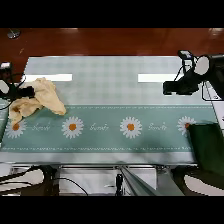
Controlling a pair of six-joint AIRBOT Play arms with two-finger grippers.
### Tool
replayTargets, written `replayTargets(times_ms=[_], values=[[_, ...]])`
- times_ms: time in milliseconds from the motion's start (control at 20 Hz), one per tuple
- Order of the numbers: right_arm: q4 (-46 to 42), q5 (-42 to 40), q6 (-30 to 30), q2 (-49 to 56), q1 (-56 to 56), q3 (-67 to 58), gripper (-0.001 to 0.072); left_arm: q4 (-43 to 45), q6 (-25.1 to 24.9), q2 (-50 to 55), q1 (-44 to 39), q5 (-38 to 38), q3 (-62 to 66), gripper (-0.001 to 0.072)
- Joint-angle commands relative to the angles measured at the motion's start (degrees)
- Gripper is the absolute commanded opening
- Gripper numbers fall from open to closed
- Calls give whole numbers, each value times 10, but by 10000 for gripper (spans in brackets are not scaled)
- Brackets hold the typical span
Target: Fold the shirts.
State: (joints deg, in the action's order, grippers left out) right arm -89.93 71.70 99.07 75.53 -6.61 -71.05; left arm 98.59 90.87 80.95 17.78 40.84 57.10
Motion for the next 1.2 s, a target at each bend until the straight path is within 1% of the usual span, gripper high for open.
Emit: replayTargets(times_ms=[0, 50, 100, 200, 300, 350, 400, 450, 500, 650, 850, 950, 1050, 1150], values=[[37, 2, 3, -11, 0, 0, 622, 0, 65, 30, 4, 89, 5, 386], [38, 1, 3, -20, 0, 0, 622, -10, 54, 28, 0, 109, 20, 35], [37, -2, 3, -30, 0, 0, 622, -18, 38, 25, -7, 128, 42, 27], [34, -9, 3, -58, 0, 0, 622, -51, 33, 7, -22, 154, 93, 27], [29, -16, 3, -92, 0, 0, 622, -141, 31, -32, -37, 147, 141, 27], [26, -17, 3, -110, 0, 0, 623, -193, 15, -56, -46, 135, 163, 27], [23, -18, 0, -130, 0, 0, 622, -243, -23, -86, -59, 114, 185, 27], [23, -19, -4, -151, 0, 0, 622, -270, -50, -113, -75, 99, 206, 27], [23, -21, -5, -175, 0, 0, 622, -281, -57, -142, -94, 86, 231, 27], [24, -31, -7, -241, 0, 0, 622, -281, -56, -205, -151, 60, 306, 27], [47, -12, -30, -317, 0, 0, 622, -282, -56, -244, -226, 57, 371, 27], [50, -12, -32, -347, 0, 0, 622, -291, -43, -253, -272, 67, 372, 27], [50, -12, -32, -372, 0, 0, 622, -337, -41, -251, -318, 76, 355, 27], [50, -11, -32, -385, 0, 0, 622, -387, -41, -252, -368, 76, 302, 27]])
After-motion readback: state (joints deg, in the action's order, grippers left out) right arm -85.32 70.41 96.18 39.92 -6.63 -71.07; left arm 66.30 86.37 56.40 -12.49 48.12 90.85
